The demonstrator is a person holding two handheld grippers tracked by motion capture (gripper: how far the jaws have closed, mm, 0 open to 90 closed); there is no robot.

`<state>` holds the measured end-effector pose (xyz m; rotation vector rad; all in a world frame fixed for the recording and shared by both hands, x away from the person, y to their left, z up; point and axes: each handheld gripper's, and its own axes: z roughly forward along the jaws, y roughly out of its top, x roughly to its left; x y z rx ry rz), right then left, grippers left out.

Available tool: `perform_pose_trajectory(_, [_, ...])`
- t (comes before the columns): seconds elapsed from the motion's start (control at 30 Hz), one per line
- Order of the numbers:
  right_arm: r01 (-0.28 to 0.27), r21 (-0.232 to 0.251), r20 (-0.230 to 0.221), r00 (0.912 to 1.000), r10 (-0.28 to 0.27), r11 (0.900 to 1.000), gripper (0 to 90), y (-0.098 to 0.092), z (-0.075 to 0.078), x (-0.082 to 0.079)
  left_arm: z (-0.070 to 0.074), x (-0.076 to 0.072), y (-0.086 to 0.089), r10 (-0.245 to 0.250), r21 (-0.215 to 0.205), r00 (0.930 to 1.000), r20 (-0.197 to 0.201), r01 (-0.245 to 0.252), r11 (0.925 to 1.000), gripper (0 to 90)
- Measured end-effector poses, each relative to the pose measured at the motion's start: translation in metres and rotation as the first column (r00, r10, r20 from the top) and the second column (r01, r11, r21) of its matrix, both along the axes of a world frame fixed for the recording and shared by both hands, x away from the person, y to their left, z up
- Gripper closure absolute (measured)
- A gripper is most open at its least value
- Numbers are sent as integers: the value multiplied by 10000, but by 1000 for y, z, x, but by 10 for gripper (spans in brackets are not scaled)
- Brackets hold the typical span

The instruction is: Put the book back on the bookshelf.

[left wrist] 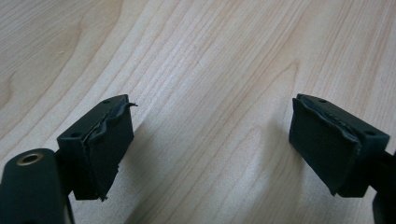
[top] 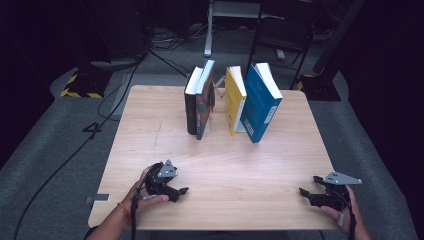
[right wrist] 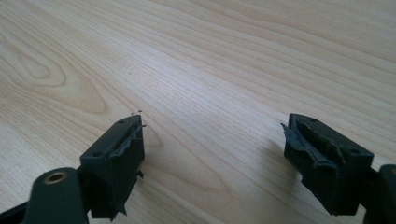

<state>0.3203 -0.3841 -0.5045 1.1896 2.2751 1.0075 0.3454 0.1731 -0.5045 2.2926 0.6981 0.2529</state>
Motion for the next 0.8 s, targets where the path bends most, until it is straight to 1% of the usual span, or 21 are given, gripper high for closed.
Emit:
perform_pose_trajectory(0.27, [-21,4,12,10000,21,10000,204,0,0,0,0,1,0,-73,11,10000,-1,73,10000,137])
perform_pose_trajectory(0.53, [3,7,-1,10000,-3,10000,206,0,0,0,0,3,2,-399,14,9992,-13,399,9992,132])
perform_pose_trajectory(0.8, [10,18,-3,10000,-10,10000,207,0,0,0,0,3,2,-484,15,9988,-21,484,9988,125])
